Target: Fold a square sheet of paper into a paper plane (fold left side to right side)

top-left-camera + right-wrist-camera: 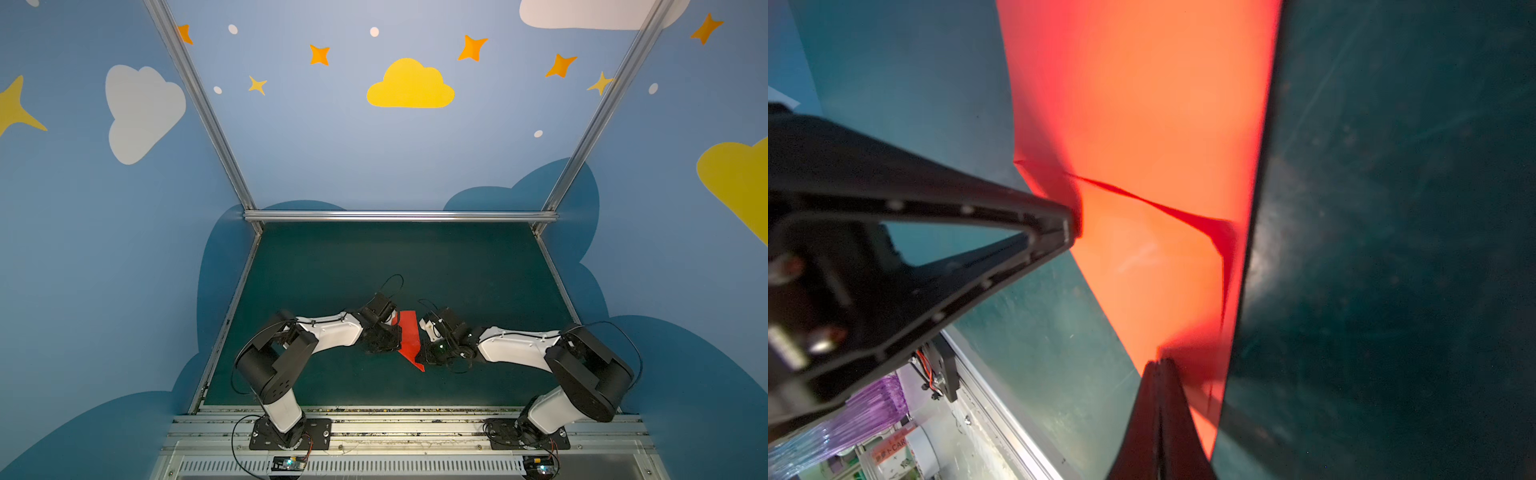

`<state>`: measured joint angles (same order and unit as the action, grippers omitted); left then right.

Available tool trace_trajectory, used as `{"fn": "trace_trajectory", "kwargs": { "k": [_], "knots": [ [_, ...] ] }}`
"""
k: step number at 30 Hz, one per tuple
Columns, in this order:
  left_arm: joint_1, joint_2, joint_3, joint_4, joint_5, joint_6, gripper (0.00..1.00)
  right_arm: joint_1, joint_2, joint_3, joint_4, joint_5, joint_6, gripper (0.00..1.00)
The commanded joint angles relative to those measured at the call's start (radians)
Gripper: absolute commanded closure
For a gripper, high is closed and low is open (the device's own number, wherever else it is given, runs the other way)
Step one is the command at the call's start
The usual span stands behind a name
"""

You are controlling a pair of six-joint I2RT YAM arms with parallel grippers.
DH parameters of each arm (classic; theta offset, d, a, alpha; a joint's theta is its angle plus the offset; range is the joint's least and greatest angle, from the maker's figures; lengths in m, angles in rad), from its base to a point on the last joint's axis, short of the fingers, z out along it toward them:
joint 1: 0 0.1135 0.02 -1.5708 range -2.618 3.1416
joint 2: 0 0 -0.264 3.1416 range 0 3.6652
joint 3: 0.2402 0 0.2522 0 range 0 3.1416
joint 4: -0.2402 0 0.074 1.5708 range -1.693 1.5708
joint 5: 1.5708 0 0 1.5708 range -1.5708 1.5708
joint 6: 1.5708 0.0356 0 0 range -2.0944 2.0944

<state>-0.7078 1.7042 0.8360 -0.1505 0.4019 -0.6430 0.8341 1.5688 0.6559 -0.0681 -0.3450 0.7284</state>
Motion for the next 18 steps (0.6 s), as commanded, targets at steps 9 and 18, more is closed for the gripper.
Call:
{"fn": "trace_trajectory", "kwargs": {
  "k": [9,18],
  "knots": [
    [0.001,0.029,-0.057,0.04,-0.03,-0.015,0.97,0.013,-0.007,0.105,-0.22,-0.002,-0.086,1.0],
    [0.0,0.026,-0.063,0.043,-0.029,-0.022,0.97,0.015,0.082,0.203,-0.214,-0.004,-0.086,1.0]
  ]
}}
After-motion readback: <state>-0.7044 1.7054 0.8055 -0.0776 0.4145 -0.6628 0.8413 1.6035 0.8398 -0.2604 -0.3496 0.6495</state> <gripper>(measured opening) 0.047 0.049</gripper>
